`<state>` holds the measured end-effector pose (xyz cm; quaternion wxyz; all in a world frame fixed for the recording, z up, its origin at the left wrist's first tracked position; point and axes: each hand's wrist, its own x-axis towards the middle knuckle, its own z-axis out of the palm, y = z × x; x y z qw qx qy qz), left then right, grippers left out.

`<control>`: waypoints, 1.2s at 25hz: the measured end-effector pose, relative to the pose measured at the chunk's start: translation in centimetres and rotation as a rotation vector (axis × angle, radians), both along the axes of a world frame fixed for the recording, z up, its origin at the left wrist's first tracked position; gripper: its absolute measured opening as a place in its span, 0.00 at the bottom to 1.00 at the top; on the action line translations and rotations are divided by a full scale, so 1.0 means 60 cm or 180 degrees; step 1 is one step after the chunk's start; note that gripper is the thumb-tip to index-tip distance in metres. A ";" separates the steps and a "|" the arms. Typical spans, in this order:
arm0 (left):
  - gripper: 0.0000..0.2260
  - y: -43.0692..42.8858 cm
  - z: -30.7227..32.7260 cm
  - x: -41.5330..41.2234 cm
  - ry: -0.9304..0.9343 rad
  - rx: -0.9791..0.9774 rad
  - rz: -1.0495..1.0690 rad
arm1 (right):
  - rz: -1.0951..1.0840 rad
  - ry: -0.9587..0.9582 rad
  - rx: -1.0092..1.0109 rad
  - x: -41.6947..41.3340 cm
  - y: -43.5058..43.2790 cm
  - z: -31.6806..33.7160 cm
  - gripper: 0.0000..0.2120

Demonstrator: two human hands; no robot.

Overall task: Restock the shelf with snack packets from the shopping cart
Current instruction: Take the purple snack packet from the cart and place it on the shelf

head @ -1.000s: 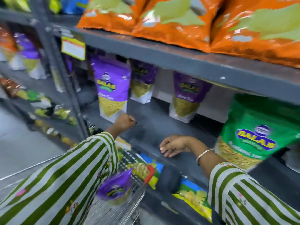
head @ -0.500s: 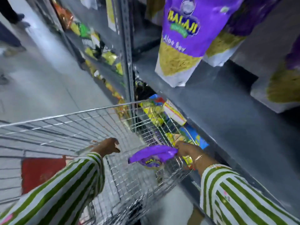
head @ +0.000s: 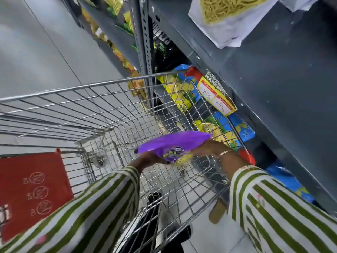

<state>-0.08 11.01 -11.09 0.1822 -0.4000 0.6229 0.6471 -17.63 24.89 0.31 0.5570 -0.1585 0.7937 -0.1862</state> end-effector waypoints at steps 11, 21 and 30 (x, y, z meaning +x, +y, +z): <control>0.16 -0.120 0.305 -0.023 0.0246 -0.0316 -0.0551 | 0.0141 0.0728 -0.1196 0.007 -0.076 0.149 0.16; 0.10 -0.131 0.661 -0.105 0.0767 -0.1040 -0.1340 | -0.0187 0.1680 -0.1823 -0.026 -0.024 0.499 0.14; 0.01 0.081 0.704 -0.307 0.0425 -0.1078 -0.2820 | -0.1343 0.2288 -0.1616 -0.078 0.228 0.520 0.13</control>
